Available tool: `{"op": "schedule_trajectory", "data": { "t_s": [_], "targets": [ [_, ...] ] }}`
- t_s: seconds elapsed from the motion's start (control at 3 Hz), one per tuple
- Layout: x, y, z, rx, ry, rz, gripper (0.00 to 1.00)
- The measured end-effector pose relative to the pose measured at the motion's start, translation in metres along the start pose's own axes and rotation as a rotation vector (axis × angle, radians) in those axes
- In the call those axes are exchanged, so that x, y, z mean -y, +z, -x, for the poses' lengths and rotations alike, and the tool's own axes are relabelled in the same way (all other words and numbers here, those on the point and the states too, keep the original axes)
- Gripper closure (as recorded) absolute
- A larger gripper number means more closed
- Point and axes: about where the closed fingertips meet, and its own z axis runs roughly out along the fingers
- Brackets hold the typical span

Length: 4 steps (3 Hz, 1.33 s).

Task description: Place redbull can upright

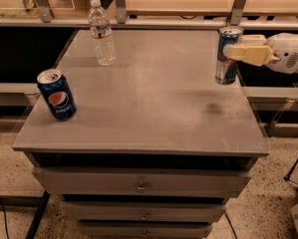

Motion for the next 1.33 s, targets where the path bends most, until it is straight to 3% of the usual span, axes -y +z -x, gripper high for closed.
{"op": "schedule_trajectory", "data": {
  "t_s": [0.33, 0.67, 1.33],
  "targets": [
    [-0.013, -0.008, -0.002, 0.079, -0.01, 0.059, 1.0],
    [-0.027, -0.016, -0.009, 0.102, -0.025, 0.082, 1.0],
    [-0.048, -0.027, -0.035, 0.08, -0.09, 0.079, 1.0]
  ]
}}
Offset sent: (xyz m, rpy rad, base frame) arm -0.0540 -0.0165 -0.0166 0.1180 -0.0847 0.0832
